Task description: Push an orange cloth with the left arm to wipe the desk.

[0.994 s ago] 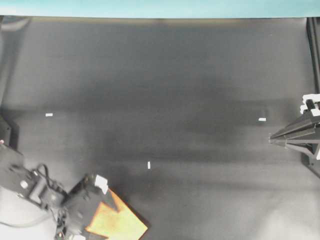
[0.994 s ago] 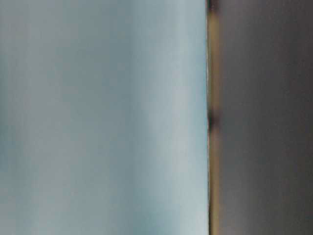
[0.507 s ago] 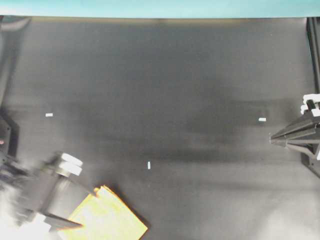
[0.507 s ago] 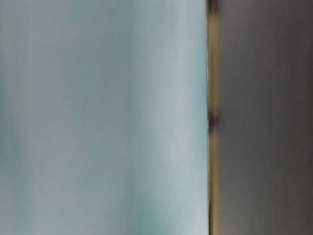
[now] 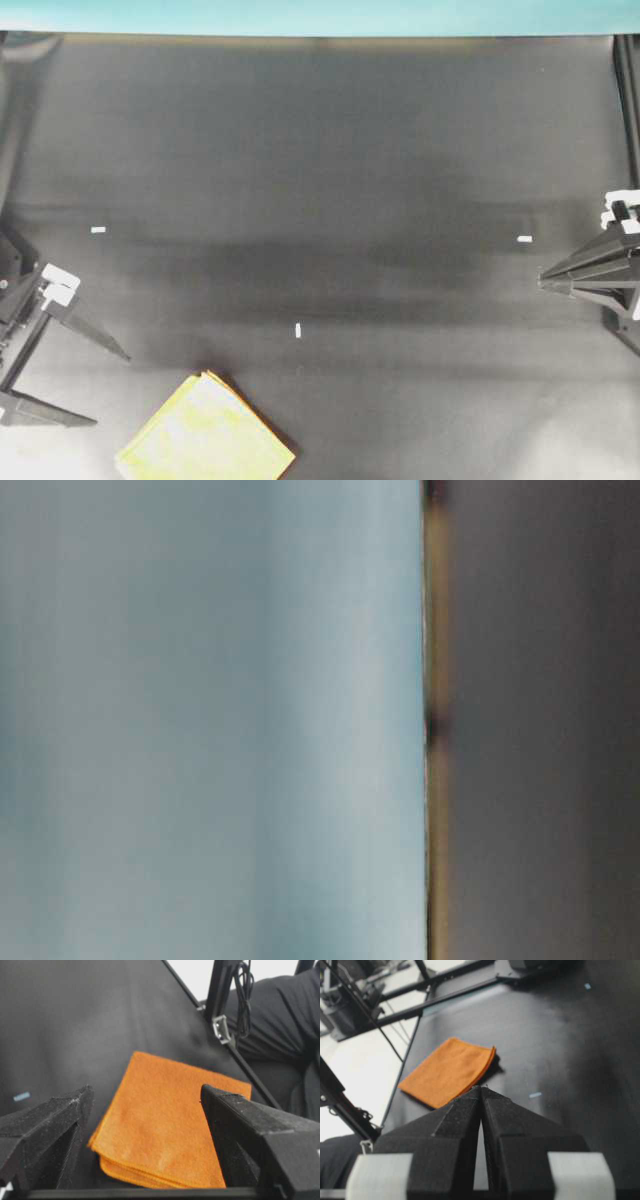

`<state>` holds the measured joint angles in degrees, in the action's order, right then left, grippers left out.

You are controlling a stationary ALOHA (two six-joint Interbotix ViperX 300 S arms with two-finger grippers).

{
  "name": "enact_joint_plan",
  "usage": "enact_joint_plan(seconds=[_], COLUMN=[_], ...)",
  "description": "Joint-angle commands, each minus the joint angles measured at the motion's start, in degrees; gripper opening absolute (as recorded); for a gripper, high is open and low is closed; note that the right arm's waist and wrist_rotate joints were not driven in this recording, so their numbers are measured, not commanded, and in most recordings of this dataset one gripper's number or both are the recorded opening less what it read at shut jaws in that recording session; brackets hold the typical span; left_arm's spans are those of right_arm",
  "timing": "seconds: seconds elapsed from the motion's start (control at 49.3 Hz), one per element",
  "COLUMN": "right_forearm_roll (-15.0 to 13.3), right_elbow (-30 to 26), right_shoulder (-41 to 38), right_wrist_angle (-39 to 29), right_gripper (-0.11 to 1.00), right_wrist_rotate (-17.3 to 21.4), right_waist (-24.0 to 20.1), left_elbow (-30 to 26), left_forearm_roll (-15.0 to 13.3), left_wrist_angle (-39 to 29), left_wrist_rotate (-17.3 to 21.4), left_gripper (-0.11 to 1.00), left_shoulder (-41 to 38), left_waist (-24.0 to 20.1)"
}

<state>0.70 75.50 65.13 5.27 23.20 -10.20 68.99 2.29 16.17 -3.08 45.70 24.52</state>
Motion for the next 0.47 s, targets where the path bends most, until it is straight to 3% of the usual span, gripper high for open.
enact_joint_plan(seconds=[0.0, 0.446], right_forearm_roll=[0.18, 0.18], right_elbow=[-0.26, 0.7], right_shoulder=[-0.18, 1.67], right_wrist_angle=[0.26, -0.18], right_gripper=[0.0, 0.0], right_wrist_rotate=[0.0, -0.09], right_waist=[0.0, 0.09], left_elbow=[-0.62, -0.7], left_forearm_roll=[0.26, 0.26], left_wrist_angle=[0.26, 0.62], left_wrist_rotate=[0.26, 0.62], left_gripper=[0.84, 0.84], left_shoulder=[-0.53, -1.32], left_waist=[0.0, -0.18])
